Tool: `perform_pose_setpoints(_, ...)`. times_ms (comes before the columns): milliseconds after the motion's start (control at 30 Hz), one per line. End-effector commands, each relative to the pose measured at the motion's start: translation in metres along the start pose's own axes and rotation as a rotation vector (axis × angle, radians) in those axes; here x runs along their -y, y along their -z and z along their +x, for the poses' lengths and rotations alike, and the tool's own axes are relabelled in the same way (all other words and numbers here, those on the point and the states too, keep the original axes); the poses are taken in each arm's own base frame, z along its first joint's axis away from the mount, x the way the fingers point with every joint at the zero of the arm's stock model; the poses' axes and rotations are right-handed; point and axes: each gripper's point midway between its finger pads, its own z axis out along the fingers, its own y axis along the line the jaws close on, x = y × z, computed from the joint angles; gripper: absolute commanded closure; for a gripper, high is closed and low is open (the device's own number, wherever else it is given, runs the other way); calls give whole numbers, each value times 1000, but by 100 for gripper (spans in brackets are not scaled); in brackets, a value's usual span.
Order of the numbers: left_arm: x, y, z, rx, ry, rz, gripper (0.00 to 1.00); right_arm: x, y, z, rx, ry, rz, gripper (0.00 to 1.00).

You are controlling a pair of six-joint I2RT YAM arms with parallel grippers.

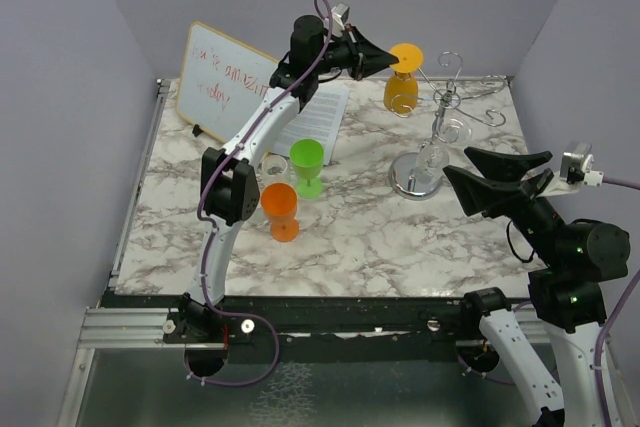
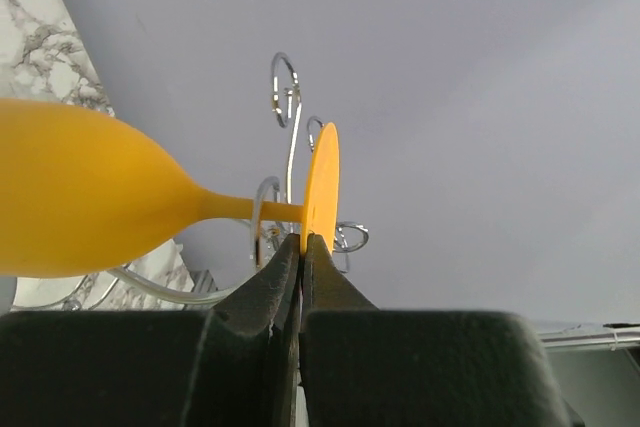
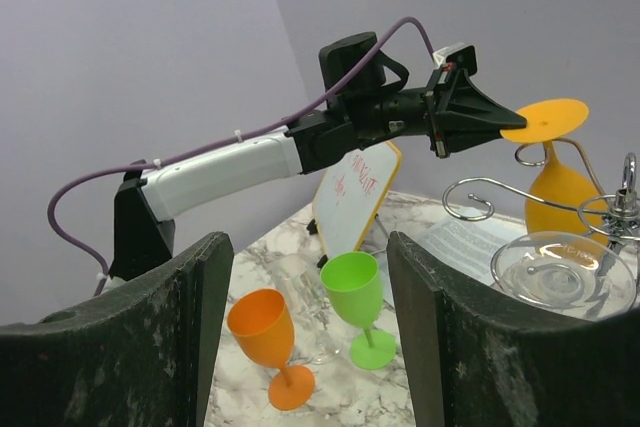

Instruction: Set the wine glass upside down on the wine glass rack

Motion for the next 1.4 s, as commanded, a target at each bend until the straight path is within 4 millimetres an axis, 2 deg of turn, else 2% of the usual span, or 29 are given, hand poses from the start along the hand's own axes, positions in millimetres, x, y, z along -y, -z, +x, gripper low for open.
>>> perform_pose_setpoints(0, 10, 12, -8, 44, -30, -3, 100, 0, 1, -5, 9, 3, 14, 32)
perform_pose_setpoints(367, 16, 27, 2, 45, -83, -68, 100, -5, 3, -15, 27, 12, 7, 32)
perform_pose_setpoints(467, 16, 29, 5, 40, -84, -72, 95, -5, 3, -13, 23, 8, 9, 32)
perform_pose_setpoints(667, 2, 34, 9, 37, -111, -130, 87, -3, 3, -13, 28, 6, 22, 32)
perform_pose_setpoints(833, -2, 47, 7, 63, -190, -199, 72, 5, 2, -14, 31, 3, 61, 32)
perform_pose_setpoints(1000, 6, 68, 11, 98, -264, -235, 56, 11, 0, -7, 14, -10, 79, 32)
perform_pose_setpoints(1167, 9, 99, 28, 96, -370, -299, 46, 20, -1, 6, -36, -31, 113, 31)
perform_pose_setpoints(1200, 8, 107, 31, 106, -389, -330, 44, 21, -2, 9, -50, -35, 116, 31)
perform_pose_setpoints(1367, -25, 156, 45, 159, -469, -542, 35, 31, 0, 25, -110, -91, 169, 30)
